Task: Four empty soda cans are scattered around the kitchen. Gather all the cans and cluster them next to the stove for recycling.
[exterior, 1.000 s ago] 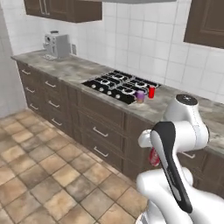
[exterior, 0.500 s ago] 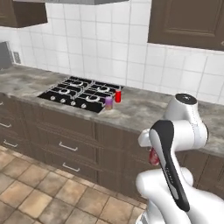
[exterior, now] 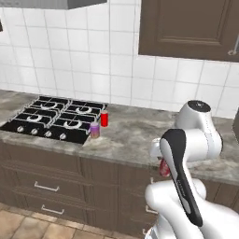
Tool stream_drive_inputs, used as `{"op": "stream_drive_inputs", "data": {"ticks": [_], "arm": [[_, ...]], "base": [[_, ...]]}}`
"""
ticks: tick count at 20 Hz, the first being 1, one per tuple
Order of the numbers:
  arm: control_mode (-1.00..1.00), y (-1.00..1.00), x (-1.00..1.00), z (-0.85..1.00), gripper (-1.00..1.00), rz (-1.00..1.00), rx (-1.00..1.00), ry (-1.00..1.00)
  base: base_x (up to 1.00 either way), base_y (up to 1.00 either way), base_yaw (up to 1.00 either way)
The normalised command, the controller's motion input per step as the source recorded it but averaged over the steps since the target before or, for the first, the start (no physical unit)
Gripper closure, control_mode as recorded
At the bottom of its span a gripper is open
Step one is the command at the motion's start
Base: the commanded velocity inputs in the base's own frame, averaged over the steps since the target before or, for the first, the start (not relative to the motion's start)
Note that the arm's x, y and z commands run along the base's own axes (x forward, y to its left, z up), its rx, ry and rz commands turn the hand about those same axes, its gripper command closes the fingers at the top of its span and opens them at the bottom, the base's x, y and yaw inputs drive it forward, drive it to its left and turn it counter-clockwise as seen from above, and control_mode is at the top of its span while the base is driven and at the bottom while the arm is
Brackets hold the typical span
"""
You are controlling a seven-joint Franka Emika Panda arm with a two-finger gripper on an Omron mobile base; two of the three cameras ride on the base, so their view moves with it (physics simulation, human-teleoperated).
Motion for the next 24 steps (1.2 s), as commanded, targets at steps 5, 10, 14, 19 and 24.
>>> {"op": "stream_drive_inputs", "data": {"ticks": [5, 10, 14, 19, 24], "arm": [[1.0, 0.0, 0.0, 0.0, 1.0, 0.0, 0.0, 0.0], [1.0, 0.0, 0.0, 0.0, 1.0, 0.0, 0.0, 0.0], [1.0, 0.0, 0.0, 0.0, 1.0, 0.0, 0.0, 0.0], [1.0, 0.0, 0.0, 0.0, 1.0, 0.0, 0.0, 0.0], [1.0, 0.0, 0.0, 0.0, 1.0, 0.0, 0.0, 0.0]], "base": [[0.32, 0.22, -0.42], [0.25, 0.52, -0.36], [0.44, 0.89, -0.25], [0.77, 0.1, -0.56], [0.82, 0.26, -0.57]]}}
